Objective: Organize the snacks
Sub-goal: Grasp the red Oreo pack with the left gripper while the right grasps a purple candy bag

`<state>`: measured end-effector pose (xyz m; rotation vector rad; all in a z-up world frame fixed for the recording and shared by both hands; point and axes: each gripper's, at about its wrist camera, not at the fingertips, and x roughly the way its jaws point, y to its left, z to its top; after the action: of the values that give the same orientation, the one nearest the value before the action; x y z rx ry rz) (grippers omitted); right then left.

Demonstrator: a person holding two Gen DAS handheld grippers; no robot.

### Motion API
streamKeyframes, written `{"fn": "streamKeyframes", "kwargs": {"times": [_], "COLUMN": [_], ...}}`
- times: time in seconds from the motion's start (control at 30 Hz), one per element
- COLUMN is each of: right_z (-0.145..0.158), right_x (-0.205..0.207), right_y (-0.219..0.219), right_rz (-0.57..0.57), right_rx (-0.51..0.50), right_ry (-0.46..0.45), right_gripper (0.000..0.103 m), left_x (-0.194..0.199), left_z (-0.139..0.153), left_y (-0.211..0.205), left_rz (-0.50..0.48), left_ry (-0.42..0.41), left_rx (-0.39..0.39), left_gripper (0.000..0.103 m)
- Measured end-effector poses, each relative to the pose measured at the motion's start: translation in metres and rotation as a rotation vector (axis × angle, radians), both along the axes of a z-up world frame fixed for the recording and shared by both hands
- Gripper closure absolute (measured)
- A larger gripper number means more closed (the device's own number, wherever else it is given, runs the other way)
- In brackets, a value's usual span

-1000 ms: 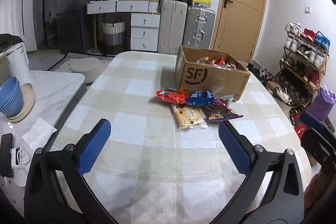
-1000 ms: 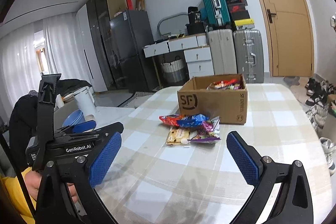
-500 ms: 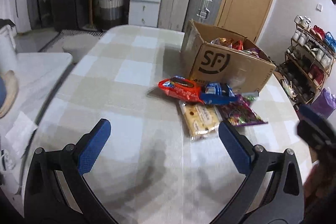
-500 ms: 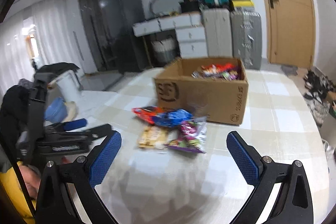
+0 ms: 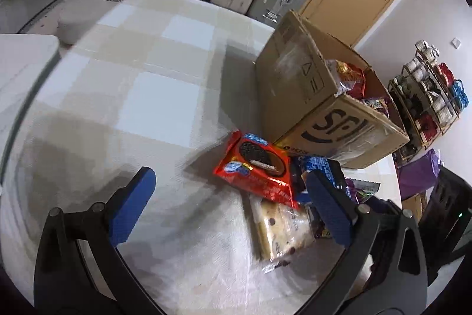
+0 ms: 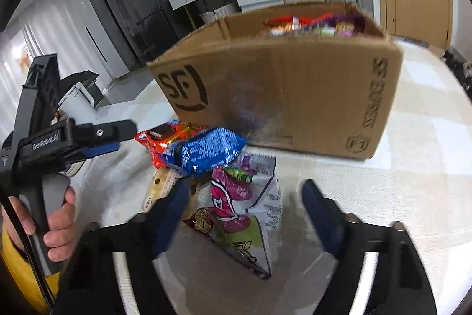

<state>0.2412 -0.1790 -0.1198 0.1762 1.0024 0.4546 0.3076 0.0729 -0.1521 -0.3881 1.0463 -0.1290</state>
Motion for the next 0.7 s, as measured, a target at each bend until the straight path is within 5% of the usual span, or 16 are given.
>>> {"fn": "streamKeyframes", "kwargs": {"times": [0.17, 0.33, 0.4, 0.47, 0.57, 0.7], "right_z": [-0.014, -0.018, -0.019, -0.021, -0.02, -0.016], "right_x": [0.004, 0.006, 0.007, 0.006, 0.005, 0.004], "right_y": [0.006, 0.004, -0.001, -0.006, -0.011, -0.012], "right_rz": [0.01, 0.013, 0.001, -0.014, -0.025, -0.026], "right_rx": [-0.011, 0.019, 0.047, 0.07, 0.091, 0.105], "right_ry": [0.006, 0.013, 0.019, 0.023, 0.022, 0.006], "right_gripper": [0.041, 0.057, 0.06, 0.06, 0.06, 0.06], "left_x": [0.021, 0.032, 0.036, 0.039, 0.036, 0.037], "left_z": [-0.022, -0.023, -0.025, -0.029, -0.032, -0.037], "left_y": [-0.005, -0.007, -0.007, -0.008, -0.012, -0.004], "left_rz": [-0.006, -0.008, -0.008, -0.017, -0.013, 0.005], "left_ry": [0.062, 0.031, 0.027, 0.033, 0.026, -0.022], "left_rx": [-0.063, -0.093, -0.143, -0.174, -0.187, -0.256], "left_gripper": [0.002, 0.005, 0.015, 0.04, 0.06, 0.068]}}
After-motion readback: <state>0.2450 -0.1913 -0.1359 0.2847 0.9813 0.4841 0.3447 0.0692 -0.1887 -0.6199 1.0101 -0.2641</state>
